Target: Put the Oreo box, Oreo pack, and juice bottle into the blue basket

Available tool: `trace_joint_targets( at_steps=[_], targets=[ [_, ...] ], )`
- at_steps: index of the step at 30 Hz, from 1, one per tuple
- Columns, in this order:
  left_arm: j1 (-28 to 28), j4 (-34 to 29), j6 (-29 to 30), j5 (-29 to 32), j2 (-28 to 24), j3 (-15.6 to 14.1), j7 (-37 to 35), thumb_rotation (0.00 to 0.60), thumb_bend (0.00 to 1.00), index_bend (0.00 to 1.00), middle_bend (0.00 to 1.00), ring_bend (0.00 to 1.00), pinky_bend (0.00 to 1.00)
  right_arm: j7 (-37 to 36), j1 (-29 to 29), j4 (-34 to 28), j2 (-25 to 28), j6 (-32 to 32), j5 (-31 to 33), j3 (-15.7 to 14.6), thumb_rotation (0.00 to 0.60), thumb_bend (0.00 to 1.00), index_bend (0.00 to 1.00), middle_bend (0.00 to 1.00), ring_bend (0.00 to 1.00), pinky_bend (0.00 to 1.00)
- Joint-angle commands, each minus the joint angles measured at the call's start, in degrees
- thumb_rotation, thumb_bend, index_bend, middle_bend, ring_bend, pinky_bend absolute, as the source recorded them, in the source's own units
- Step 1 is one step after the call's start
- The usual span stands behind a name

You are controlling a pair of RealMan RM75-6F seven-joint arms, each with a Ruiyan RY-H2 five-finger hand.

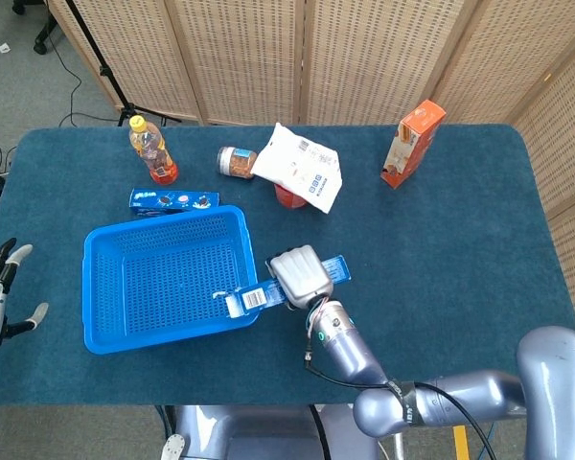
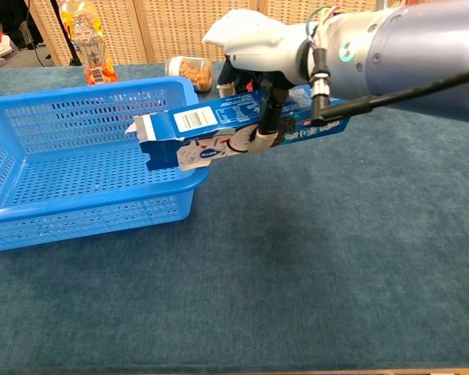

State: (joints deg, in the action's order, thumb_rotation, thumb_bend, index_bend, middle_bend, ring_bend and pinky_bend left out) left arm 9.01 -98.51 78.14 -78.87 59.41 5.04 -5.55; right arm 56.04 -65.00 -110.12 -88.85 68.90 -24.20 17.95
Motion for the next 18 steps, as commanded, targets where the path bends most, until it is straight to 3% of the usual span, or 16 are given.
trace_joint_targets(
  at_steps=[1,18],
  targets=[
    [-0.06,-0.04,0.15,0.02,-0.13,0.12,-0.36,0.600,0.29,0.03,0.00,0.00,0.05,0.95,-1.23,-0.69,-0.46,0.99,1.73,0.45,0.600,0.31,0.68,0.48,0.43,0.52],
    [-0.10,-0.05,0.22,0.76,-0.29,0.43,-0.25,0.600,0.29,0.03,0.00,0.00,0.05,2.62,-6.12,1.55,-2.91,2.77,7.81,1.41,0.600,0.31,0.68,0.48,0.44,0.52]
  ],
)
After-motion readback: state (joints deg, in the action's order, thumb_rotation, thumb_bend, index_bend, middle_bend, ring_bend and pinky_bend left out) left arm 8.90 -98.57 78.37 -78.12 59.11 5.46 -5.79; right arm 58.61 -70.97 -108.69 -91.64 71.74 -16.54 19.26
